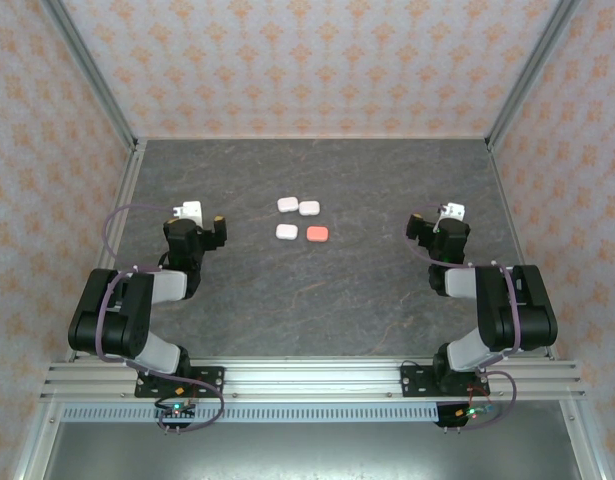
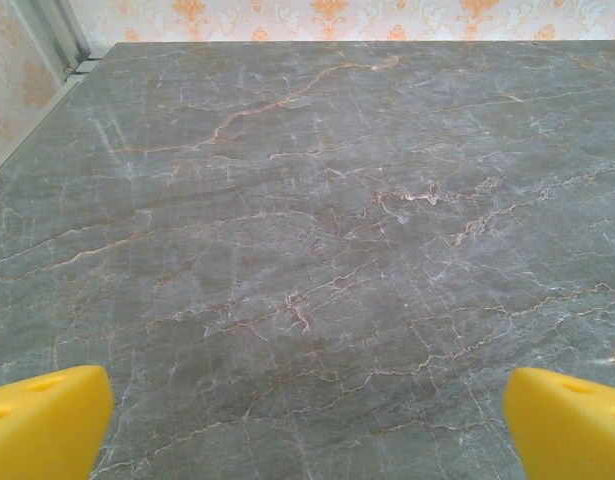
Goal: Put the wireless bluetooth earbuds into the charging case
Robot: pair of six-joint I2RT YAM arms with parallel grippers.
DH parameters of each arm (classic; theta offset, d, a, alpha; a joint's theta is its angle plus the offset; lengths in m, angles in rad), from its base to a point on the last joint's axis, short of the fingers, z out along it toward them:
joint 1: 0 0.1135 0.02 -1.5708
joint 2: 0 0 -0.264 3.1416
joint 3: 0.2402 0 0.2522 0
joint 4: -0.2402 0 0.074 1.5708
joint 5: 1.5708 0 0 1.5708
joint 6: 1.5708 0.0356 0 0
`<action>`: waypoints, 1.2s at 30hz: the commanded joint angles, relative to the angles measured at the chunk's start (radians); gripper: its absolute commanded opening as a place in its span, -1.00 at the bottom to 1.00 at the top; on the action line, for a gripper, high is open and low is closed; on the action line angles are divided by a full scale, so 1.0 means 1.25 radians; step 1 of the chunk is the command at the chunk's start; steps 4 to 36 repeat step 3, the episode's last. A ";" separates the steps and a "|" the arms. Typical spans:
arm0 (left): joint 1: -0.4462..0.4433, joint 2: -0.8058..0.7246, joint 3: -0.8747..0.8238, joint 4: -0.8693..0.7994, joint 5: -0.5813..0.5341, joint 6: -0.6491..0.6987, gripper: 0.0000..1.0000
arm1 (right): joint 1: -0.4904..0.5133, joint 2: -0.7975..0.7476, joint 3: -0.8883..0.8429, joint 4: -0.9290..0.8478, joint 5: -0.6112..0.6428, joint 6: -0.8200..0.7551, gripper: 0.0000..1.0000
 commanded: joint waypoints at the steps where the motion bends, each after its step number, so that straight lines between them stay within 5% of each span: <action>1: 0.002 -0.001 0.008 -0.006 0.005 -0.010 1.00 | -0.002 0.001 0.005 -0.002 -0.003 0.010 0.98; 36: 0.002 -0.001 0.009 -0.006 0.005 -0.009 1.00 | -0.002 -0.001 0.004 -0.001 -0.003 0.011 0.99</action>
